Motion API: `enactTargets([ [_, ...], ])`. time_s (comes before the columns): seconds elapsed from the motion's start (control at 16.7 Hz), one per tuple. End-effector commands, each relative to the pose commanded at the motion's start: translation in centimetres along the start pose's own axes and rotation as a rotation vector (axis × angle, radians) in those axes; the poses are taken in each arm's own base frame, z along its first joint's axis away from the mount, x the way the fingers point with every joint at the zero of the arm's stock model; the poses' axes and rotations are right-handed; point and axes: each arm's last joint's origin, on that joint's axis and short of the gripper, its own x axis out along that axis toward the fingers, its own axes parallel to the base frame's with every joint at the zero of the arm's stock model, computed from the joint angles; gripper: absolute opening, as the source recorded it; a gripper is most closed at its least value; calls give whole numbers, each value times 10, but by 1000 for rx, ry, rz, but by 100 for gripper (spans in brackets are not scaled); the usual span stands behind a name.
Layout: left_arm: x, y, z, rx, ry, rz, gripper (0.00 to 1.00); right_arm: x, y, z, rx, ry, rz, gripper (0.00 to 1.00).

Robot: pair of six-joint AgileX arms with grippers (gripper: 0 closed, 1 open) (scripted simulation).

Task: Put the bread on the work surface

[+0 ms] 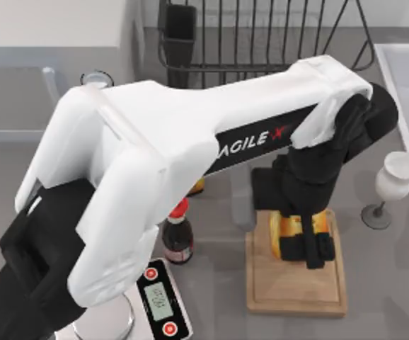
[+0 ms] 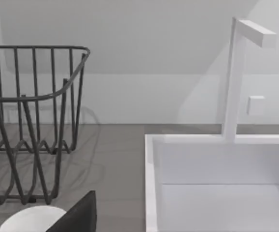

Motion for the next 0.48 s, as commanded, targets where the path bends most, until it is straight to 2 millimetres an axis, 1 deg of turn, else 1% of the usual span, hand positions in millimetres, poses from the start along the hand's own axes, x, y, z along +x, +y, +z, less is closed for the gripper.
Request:
enactTargets([
  [0.12, 0, 0, 0, 0, 0, 0, 98, 0, 0, 0, 0, 0, 0, 100],
  [0.18, 0, 0, 0, 0, 0, 0, 100, 0, 0, 0, 0, 0, 0, 100],
  [0.48, 0, 0, 0, 0, 0, 0, 100, 0, 0, 0, 0, 0, 0, 100],
])
